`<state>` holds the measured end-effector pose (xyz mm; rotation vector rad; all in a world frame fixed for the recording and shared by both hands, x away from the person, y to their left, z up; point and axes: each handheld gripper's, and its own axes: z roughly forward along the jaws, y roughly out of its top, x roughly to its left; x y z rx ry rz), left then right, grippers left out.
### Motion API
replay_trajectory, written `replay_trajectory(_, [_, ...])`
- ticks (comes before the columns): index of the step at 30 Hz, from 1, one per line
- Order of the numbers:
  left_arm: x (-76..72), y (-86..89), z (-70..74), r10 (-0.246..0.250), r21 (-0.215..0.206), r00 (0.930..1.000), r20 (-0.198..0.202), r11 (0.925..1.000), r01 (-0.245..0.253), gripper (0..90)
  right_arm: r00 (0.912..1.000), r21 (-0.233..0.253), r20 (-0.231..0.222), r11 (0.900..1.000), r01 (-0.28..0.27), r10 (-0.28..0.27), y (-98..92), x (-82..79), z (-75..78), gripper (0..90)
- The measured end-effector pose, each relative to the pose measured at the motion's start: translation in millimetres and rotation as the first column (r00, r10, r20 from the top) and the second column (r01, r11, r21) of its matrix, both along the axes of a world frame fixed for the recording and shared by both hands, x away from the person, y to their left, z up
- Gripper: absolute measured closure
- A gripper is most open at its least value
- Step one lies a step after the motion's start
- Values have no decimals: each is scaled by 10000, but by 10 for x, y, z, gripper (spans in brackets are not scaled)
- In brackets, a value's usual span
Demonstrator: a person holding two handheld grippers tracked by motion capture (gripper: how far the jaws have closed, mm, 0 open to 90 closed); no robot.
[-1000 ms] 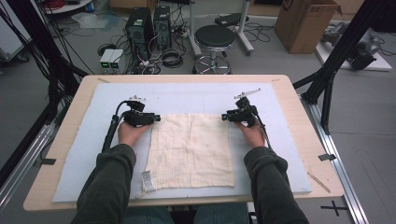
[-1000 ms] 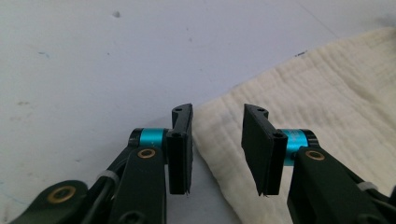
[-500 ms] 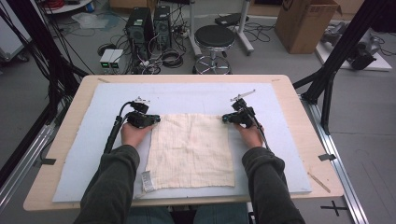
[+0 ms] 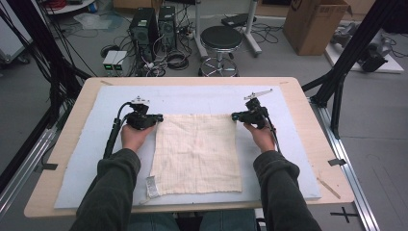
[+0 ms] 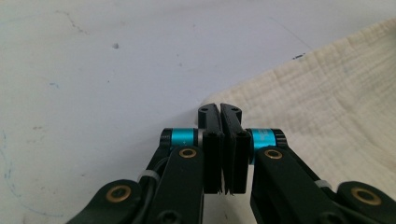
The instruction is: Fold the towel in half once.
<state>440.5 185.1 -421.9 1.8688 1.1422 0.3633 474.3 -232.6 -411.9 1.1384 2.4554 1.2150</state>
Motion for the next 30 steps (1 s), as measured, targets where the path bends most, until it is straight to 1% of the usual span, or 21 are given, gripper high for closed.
replay_trajectory(1, [-11, 3, 18, -95, 28, 10000, 14, 10000, 94, 872, 10000, 92, 80, 9999, -47, 46, -11, -9, 20, 851])
replay_trajectory(2, [-31, -7, 41, -168, -35, 9998, 119, 9999, 169, 871, 10000, 347, 90, 9994, -20, 17, -23, -24, 44, 851])
replay_trajectory(3, [-44, -9, 58, -259, -5, 9995, 187, 9997, 260, 871, 9999, 754, 106, 9971, -69, 61, -39, -42, 73, 851])
replay_trajectory(4, [-61, -16, 78, -301, -45, 9992, 278, 9995, 302, 871, 9998, 918, 176, 9957, -111, 95, -41, -51, 86, 852])
replay_trajectory(5, [-80, -18, 101, -369, -43, 9988, 328, 9993, 371, 871, 9997, 949, 172, 9953, -174, 158, -34, -70, 106, 851])
replay_trajectory(6, [-98, -14, 123, -420, -18, 9983, 405, 9991, 421, 871, 9993, 859, 263, 9959, -271, 250, -24, -83, 121, 852])
replay_trajectory(7, [-117, -12, 142, -428, -92, 9979, 482, 9990, 433, 871, 9991, 822, 279, 9960, -342, 320, -17, -97, 134, 852])
replay_trajectory(9, [-153, 3, 170, -470, -20, 9972, 576, 9989, 472, 872, 9988, 886, 361, 9954, -375, 344, -25, -114, 154, 851])
replay_trajectory(11, [-185, 23, 182, -491, 32, 9968, 637, 9988, 490, 871, 9985, 933, 351, 9946, -450, 419, -29, -136, 173, 851])
replay_trajectory(12, [-209, 32, 184, -461, 52, 9966, 684, 9989, 459, 871, 9988, 878, 296, 9953, -417, 392, -23, -147, 181, 852])
replay_trajectory(13, [-219, 45, 187, -508, 86, 9963, 692, 9987, 503, 871, 9985, 813, 340, 9957, -450, 423, -20, -156, 187, 852])
replay_trajectory(16, [-264, 64, 194, -508, 70, 9959, 746, 9987, 504, 872, 9983, 799, 330, 9955, -511, 486, -21, -168, 195, 852])
replay_trajectory(17, [-276, 63, 196, -502, 37, 9956, 794, 9987, 500, 872, 9986, 780, 255, 9958, -478, 459, -18, -177, 198, 852])
replay_trajectory(20, [-316, 66, 210, -642, 125, 9943, 848, 9979, 634, 872, 9984, 618, 208, 9966, -545, 533, -5, -190, 197, 852])
replay_trajectory(21, [-326, 67, 213, -682, 207, 9940, 855, 9976, 666, 871, 9980, 595, 211, 9964, -605, 594, -1, -196, 198, 851])
replay_trajectory(22, [-340, 63, 212, -684, 190, 9935, 906, 9976, 670, 872, 9982, 609, 226, 9965, -577, 564, 3, -201, 198, 852])
replay_trajectory(24, [-357, 60, 214, -759, 181, 9933, 872, 9970, 746, 872, 9983, 627, 206, 9965, -560, 548, -1, -215, 199, 852])
replay_trajectory(26, [-376, 61, 221, -848, 263, 9922, 911, 9962, 828, 872, 9983, 676, 206, 9962, -552, 539, -7, -232, 189, 852])
replay_trajectory(28, [-393, 72, 226, -862, 227, 9919, 932, 9962, 844, 872, 9979, 669, 263, 9959, -610, 593, -21, -246, 174, 852])
replay_trajectory(29, [-404, 81, 223, -828, 150, 9922, 933, 9965, 818, 872, 9979, 712, 190, 9955, -627, 615, -27, -259, 170, 852])
replay_trajectory(30, [-412, 93, 223, -852, 163, 9924, 883, 9963, 841, 872, 9979, 758, 165, 9951, -632, 621, -30, -272, 169, 852])
